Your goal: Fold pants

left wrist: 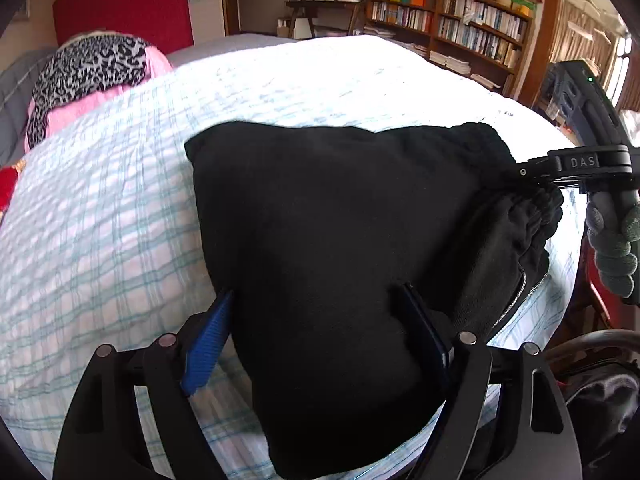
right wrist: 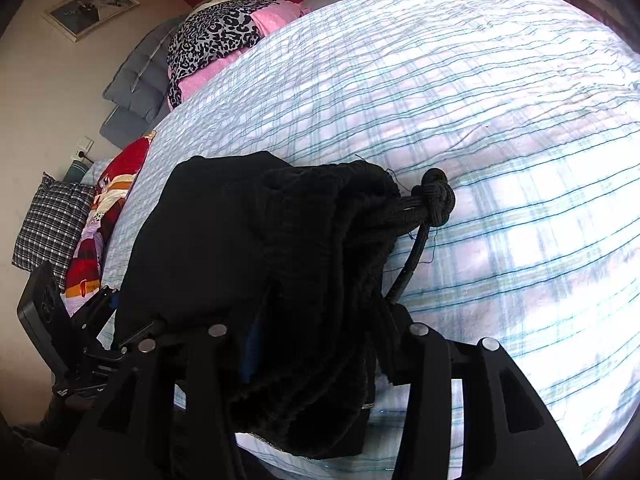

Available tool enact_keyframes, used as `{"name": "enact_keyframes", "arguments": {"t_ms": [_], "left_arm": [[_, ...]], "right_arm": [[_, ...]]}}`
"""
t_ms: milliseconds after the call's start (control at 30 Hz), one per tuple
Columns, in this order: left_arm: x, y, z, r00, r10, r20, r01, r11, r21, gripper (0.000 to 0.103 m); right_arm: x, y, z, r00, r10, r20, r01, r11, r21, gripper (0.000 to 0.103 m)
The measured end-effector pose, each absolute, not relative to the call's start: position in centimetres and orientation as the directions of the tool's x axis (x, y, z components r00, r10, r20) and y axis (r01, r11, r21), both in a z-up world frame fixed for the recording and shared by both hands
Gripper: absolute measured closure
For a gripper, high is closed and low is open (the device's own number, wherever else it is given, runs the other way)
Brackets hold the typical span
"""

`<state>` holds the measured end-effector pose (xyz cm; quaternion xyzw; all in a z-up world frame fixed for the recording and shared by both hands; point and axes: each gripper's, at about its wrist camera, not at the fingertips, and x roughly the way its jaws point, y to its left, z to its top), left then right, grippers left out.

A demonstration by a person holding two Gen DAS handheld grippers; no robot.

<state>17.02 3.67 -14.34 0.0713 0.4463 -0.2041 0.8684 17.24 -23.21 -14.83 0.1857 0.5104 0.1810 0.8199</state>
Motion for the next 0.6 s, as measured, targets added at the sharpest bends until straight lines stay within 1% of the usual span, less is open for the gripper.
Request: {"name": "enact_keyframes", "arguments": {"t_ms": [33, 67, 100, 167, 200, 267, 333, 367, 400, 500, 600], "left_arm": [[17.2, 4.1, -14.8, 0.505, -0.301, -0.809, 0.405, 0.910, -0.086, 0.022], [17.2, 4.3, -14.9, 0.501, -0.311, -0.807, 0.396, 0.912, -0.106, 0.022], [17.1, 4.3, -14.8, 0.505, -0.317, -0.803, 0.393, 0.913, -0.113, 0.022], [16.8, 4.3, -14.2, 0.514, -0.327, -0.793, 0.401, 0.909, -0.115, 0.022], [16.6, 4.2, -13.8, 0.519, -0.327, -0.790, 0.401, 0.909, -0.113, 0.022], [16.2, 4.2, -12.7, 0.532, -0.321, -0.783, 0.398, 0.912, -0.103, 0.022], [15.6, 3.9, -11.7, 0.546, -0.325, -0.773, 0.406, 0.909, -0.096, 0.022], [15.3, 3.8, -11.3, 0.551, -0.326, -0.768, 0.410, 0.907, -0.091, 0.022], [15.1, 3.6, -11.0, 0.555, -0.325, -0.766, 0.412, 0.907, -0.086, 0.022], [14.8, 3.0, -10.8, 0.556, -0.318, -0.768, 0.421, 0.905, -0.070, 0.021], [14.3, 2.5, -11.2, 0.559, -0.300, -0.773, 0.420, 0.906, -0.049, 0.019]], "right_arm": [[17.2, -23.2, -15.1, 0.409, 0.478, -0.778, -0.097, 0.870, 0.483, 0.046], [17.2, -23.3, -15.2, 0.411, 0.462, -0.786, -0.088, 0.878, 0.470, 0.041], [17.1, -23.3, -15.0, 0.417, 0.441, -0.795, -0.082, 0.889, 0.451, 0.037], [16.8, -23.2, -13.9, 0.437, 0.405, -0.803, -0.086, 0.908, 0.410, 0.037], [16.4, -23.1, -13.0, 0.461, 0.367, -0.808, -0.096, 0.926, 0.366, 0.037], [15.2, -22.5, -10.8, 0.533, 0.247, -0.809, -0.116, 0.969, 0.220, 0.035], [13.8, -21.7, -9.1, 0.596, 0.151, -0.788, -0.126, 0.988, 0.094, 0.035], [13.1, -21.4, -8.3, 0.623, 0.130, -0.771, -0.131, 0.990, 0.061, 0.035], [12.5, -21.0, -7.6, 0.645, 0.128, -0.754, -0.140, 0.989, 0.048, 0.035], [11.1, -19.0, -6.5, 0.659, 0.209, -0.723, -0.242, 0.969, 0.059, 0.035], [10.5, -15.7, -7.4, 0.624, 0.241, -0.743, -0.354, 0.935, 0.006, 0.035]]}}
